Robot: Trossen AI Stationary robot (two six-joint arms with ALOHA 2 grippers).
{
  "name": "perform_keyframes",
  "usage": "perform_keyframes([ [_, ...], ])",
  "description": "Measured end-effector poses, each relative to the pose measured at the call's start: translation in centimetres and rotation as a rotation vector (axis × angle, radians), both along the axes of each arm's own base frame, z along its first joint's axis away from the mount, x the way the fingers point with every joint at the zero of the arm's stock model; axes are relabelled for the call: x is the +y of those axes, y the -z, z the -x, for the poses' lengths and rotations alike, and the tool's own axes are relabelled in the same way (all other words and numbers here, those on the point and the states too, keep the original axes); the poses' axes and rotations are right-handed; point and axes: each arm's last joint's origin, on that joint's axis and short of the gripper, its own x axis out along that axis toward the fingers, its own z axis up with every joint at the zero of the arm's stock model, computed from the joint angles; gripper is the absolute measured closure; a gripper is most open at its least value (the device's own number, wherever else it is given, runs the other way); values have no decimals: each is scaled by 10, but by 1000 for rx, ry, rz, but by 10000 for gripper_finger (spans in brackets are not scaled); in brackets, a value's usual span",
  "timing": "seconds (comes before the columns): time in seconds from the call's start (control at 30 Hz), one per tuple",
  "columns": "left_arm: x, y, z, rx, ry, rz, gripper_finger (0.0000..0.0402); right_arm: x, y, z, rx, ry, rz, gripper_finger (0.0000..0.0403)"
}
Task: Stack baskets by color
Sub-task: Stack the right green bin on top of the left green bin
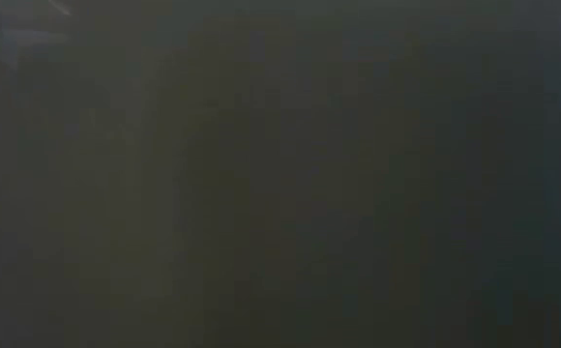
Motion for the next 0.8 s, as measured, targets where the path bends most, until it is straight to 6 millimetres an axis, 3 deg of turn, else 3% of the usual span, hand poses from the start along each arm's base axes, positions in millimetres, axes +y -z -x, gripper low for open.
perform_keyframes([
  [0.3, 0, 2, 1, 21, -1, -1, 401, -6, 15, 5, 31, 16, 23, 387],
  [0.63, 0, 2, 1, 21, -2, 1, 401, -11, 15, 6, 32, 27, 23, 357],
  [0.8, 0, 2, 1, 21, -2, 2, 401, -15, 5, 5, 18, 5, 44, 353],
])
